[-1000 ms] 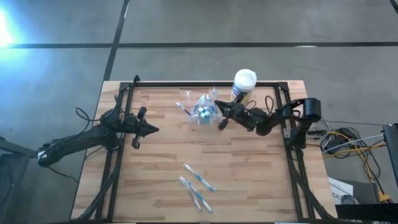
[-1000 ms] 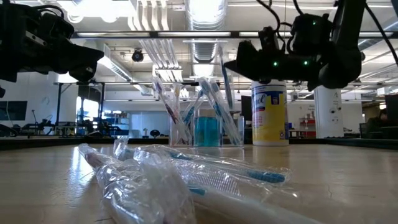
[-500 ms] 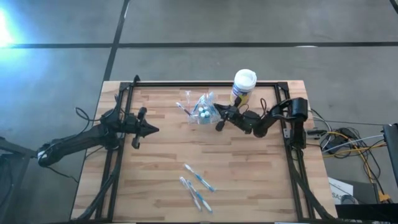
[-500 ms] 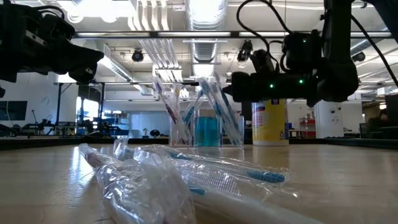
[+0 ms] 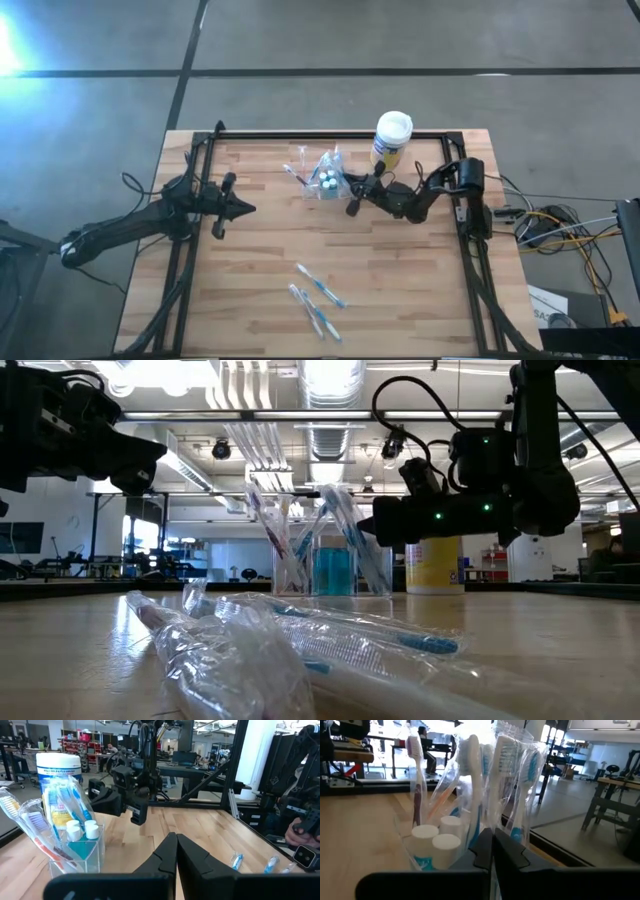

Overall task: Pick & Place toothbrushing station
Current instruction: Put the middle blue toothbrush into the transparent organizer, then put the top blue toothbrush into the transparent organizer

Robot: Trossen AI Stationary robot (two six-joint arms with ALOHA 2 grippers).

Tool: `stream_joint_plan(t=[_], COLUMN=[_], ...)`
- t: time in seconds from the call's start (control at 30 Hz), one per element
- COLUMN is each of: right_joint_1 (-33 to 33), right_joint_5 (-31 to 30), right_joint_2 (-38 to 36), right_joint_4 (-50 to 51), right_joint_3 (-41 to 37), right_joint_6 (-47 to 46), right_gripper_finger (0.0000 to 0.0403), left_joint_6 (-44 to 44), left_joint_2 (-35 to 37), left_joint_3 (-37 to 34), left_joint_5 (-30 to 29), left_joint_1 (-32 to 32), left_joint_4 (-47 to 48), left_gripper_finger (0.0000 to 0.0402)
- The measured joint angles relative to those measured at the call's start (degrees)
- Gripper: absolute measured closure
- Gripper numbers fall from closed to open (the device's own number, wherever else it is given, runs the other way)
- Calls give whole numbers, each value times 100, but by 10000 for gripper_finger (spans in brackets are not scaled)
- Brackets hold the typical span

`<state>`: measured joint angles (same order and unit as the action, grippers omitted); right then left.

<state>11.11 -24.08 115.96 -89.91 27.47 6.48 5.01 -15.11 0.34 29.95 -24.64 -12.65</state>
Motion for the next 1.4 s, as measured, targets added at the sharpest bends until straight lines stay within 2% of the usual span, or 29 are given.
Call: stream_joint_plan(t=[0.27,0.43,0.63,0.77,0.9,1.1,1.3,1.4], right_joint_1=[-28,-148,-313,-445,-505,-527,-527,-529], right_joint_5=[8,9,9,104,721,1769,2518,2722], right_joint_2=[-74,-406,-1490,-2524,-3579,-4953,-6080,-6598], right_joint_4=[118,326,1610,2983,4237,5629,6534,6559], right_joint_3=[-17,-62,-229,-265,-265,-263,-378,-643], right_joint_6=[-185,-203,-218,-407,-666,-1083,-1076,-978], right_gripper_finger=[393,359,301,277,267,286,347,383], left_joint_6=[-2,-2,-4,-4,-4,-69,-115,-135], left_joint_2=[0,0,2,2,2,2,15,17], left_joint_3=[0,0,0,0,0,10,159,190], left_joint_5=[0,0,0,0,0,0,98,98], left_joint_1=[0,0,0,0,0,0,0,-2], left_joint_4=[156,219,215,152,48,6,71,49], left_gripper_finger=[392,392,392,392,392,392,393,398])
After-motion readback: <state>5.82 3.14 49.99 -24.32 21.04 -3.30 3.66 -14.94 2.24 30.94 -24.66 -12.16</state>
